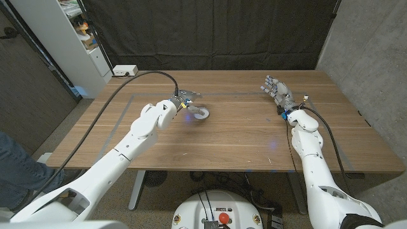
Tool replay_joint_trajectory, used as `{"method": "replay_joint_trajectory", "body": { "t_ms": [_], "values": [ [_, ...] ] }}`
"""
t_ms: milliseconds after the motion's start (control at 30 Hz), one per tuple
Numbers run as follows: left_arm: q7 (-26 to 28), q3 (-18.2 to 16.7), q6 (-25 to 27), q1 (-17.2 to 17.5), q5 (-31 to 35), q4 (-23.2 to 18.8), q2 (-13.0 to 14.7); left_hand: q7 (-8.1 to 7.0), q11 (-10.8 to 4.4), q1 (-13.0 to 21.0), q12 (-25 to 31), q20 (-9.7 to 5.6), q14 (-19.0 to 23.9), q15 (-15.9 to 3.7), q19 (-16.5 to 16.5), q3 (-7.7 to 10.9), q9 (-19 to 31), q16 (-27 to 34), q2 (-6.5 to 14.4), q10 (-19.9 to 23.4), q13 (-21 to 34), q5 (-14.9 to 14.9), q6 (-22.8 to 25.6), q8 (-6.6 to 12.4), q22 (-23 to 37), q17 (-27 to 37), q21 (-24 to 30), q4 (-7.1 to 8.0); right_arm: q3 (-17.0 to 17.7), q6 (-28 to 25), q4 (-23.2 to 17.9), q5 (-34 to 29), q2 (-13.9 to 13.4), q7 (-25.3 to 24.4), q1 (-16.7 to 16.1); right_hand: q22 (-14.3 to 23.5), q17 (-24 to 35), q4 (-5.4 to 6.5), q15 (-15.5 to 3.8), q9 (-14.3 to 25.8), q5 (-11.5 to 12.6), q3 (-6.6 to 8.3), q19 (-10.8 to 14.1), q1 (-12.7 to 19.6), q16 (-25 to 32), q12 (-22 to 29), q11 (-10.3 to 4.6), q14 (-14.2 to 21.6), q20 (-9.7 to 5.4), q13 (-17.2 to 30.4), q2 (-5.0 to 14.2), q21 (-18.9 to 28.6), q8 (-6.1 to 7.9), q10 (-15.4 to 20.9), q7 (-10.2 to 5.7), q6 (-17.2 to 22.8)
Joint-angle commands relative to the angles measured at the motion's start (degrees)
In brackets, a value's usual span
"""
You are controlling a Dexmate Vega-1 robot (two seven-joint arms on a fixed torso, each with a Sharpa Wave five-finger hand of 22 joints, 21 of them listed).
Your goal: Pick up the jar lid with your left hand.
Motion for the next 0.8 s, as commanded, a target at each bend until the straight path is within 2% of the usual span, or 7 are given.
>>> {"method": "replay_joint_trajectory", "body": {
  "t_ms": [33,333,800],
  "values": [
    [0.00,1.51,-0.08,-1.57,-0.48,2.22,-0.78,0.03,0.15,0.42,-0.09,0.00,-0.35,0.13,-0.36,-0.28,0.12,-0.03,0.45,-0.33,0.14,0.39,-0.53,-0.10,0.07,0.14,-0.17,-0.05,0.55,0.45,1.57,-0.36,0.12,0.41,1.10,0.19,0.03,-0.16,-0.06,0.10,0.43,-0.18,0.22,-0.17,0.46,-0.10,-0.02,0.49,0.49,0.00,-0.09,-0.13,0.38,0.28,0.07,0.73],
    [-0.26,3.13,-0.01,-2.41,0.27,3.13,-1.15,-0.05,0.16,0.57,-0.15,0.00,-0.55,0.29,-0.42,-0.35,0.12,-0.09,0.47,-0.56,0.23,0.45,-0.61,-0.07,0.08,0.15,-0.40,-0.09,0.94,0.79,2.50,-0.27,0.36,0.76,1.69,0.19,-0.01,-0.17,0.00,0.10,0.44,-0.22,0.28,-0.13,0.50,-0.13,-0.08,0.60,0.50,0.00,-0.06,-0.13,0.38,0.21,0.04,0.76],
    [-0.54,3.33,0.83,-1.94,0.23,2.92,-1.06,-0.08,0.15,0.77,-0.13,0.00,-0.59,0.21,-0.50,-0.45,0.13,-0.08,0.51,-0.65,0.35,0.55,-0.76,-0.06,0.10,0.16,-0.72,-0.13,1.15,1.02,2.86,-0.32,0.65,1.07,2.18,0.18,-0.04,-0.17,0.10,0.11,0.43,-0.34,0.30,-0.13,0.55,-0.12,0.04,0.69,0.56,0.01,-0.04,-0.15,0.37,0.28,-0.02,0.83]
  ]
}}
